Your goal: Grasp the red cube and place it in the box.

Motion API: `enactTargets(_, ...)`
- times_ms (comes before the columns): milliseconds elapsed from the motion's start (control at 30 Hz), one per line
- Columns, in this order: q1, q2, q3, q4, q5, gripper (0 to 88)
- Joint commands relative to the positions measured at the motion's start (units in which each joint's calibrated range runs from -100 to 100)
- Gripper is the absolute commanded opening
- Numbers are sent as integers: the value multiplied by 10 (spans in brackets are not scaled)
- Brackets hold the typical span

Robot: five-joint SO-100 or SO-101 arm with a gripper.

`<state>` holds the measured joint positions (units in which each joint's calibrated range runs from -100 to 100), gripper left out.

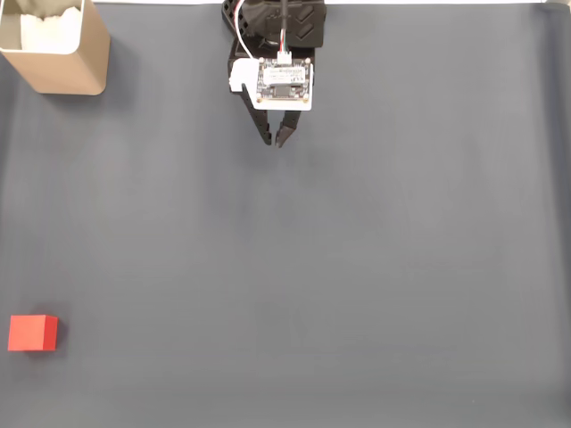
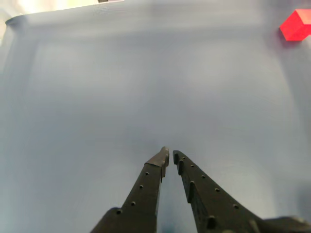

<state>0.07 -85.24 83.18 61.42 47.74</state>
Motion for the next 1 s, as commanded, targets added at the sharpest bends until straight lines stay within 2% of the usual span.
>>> enactTargets(0, -3, 40, -76, -8, 0, 0)
enactTargets(500, 58, 236, -347, 56, -6, 1)
enactTargets(967, 190, 416, -536, 73, -1, 2)
